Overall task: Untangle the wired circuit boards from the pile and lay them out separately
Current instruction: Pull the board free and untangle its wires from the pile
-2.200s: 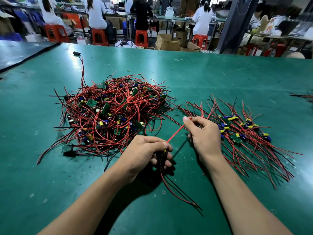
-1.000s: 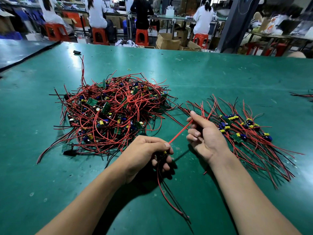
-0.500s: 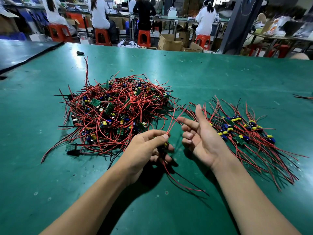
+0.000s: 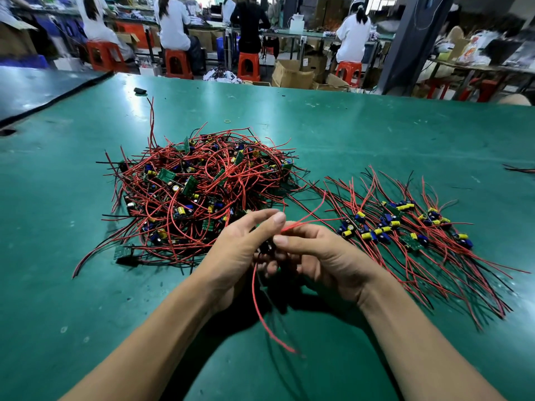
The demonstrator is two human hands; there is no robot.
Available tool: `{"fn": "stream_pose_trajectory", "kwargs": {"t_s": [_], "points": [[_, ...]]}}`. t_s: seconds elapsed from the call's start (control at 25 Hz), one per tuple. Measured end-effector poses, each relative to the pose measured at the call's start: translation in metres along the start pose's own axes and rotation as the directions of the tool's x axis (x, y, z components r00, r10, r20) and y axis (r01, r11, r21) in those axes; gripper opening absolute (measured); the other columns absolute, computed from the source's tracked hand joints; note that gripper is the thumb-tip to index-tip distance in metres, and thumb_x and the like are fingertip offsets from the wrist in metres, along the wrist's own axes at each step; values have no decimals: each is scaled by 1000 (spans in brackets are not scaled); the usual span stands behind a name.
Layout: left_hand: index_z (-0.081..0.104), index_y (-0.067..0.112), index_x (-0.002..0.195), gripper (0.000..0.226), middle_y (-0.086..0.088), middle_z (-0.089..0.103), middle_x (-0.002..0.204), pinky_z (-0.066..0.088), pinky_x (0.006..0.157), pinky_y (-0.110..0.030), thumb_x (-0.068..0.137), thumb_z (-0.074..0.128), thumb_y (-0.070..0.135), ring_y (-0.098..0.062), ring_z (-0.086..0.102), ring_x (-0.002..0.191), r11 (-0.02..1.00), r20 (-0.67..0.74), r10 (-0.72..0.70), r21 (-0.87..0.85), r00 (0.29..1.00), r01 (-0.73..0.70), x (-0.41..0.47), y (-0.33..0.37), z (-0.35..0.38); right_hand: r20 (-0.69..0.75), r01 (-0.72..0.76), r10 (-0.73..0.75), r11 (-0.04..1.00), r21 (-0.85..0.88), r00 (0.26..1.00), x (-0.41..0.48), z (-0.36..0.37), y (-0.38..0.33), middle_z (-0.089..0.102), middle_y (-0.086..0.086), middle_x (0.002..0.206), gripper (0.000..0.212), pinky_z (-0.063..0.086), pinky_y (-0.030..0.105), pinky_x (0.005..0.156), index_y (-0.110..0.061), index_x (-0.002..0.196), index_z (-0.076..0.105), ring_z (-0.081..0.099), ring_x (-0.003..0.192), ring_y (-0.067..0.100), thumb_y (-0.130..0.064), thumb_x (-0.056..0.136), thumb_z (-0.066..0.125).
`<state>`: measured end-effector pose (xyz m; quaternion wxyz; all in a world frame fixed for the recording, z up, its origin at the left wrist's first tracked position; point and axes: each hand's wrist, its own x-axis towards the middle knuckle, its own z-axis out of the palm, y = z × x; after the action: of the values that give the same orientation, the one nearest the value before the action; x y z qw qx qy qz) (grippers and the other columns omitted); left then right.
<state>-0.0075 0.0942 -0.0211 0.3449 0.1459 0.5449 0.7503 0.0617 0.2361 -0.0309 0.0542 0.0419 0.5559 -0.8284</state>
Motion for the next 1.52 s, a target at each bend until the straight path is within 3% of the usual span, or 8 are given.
{"fn": "stream_pose_trajectory", "kwargs": {"t_s": [0.24, 0.36, 0.52, 0.68, 0.8, 1.08, 1.28, 1.52], "points": [[68, 11, 115, 59, -10, 67, 69, 50, 46, -22, 87, 47, 58, -18, 60, 47, 982, 75, -84, -161, 994, 96, 3, 7, 0, -58, 230, -225, 970, 83, 973, 4, 4, -8, 64, 0, 72, 16, 51, 27, 57, -14, 99, 79, 57, 58, 13, -22, 86, 74], [69, 11, 112, 30, -12, 75, 92, 52, 52, -24, 87, 63, 27, -18, 65, 57, 993, -49, 31, -116, 998, -36, 1, 0, 4, -326, 305, -250, 944, 129, 912, 8, 3, -7, 70, 1, 75, 19, 47, 16, 49, -17, 87, 81, 54, 51, 7, -23, 69, 80], [76, 22, 106, 22, -8, 76, 101, 55, 73, -36, 86, 71, 28, -22, 68, 80, 990, -130, 136, -31, 982, -141, -4, -5, 3, -279, 352, -346, 935, -30, 896, 9, 6, 2, 75, 4, 93, 34, 47, 18, 55, -20, 100, 79, 57, 61, 8, -22, 67, 87], [78, 21, 96, 27, -5, 75, 95, 49, 75, -36, 75, 74, 37, -20, 68, 81, 983, -166, 90, -142, 982, -114, -3, 6, -4, -34, 289, -296, 947, -137, 954, 3, -4, -4, 73, 0, 109, 42, 48, 19, 69, -22, 124, 72, 61, 72, 10, -15, 83, 76], [76, 19, 92, 30, -6, 76, 103, 51, 69, -26, 73, 69, 42, -12, 71, 88, 990, -81, 86, -105, 993, -94, -3, 7, -3, -87, 258, -261, 965, -51, 961, 3, -13, -6, 73, 3, 102, 35, 49, 17, 65, -17, 118, 75, 57, 64, 9, -9, 85, 69], [77, 17, 84, 20, -11, 75, 83, 53, 63, -27, 76, 71, 35, -19, 69, 65, 998, 94, 58, 27, 994, -61, -8, -2, 7, -61, 61, -66, 994, -89, 996, 1, -5, -9, 70, 6, 85, 54, 52, 23, 57, -15, 108, 77, 64, 68, 11, -60, 79, 74], [74, 6, 75, 24, -10, 69, 63, 45, 42, -18, 84, 71, 28, -14, 57, 42, 986, 4, 34, 164, 999, -34, -9, -4, 9, -118, -58, 46, 994, -98, 992, -1, 0, -7, 75, 8, 106, 65, 55, 39, 82, -19, 111, 77, 68, 89, 21, -70, 71, 74], [77, 8, 83, 16, -22, 73, 76, 48, 43, -22, 89, 70, 21, -21, 60, 47, 927, 17, 28, 375, 999, -33, -10, -9, 8, -202, -36, -10, 975, -221, 979, -1, -5, -5, 73, 9, 92, 25, 47, 27, 61, -18, 100, 78, 62, 74, 19, -29, 78, 78]]}}
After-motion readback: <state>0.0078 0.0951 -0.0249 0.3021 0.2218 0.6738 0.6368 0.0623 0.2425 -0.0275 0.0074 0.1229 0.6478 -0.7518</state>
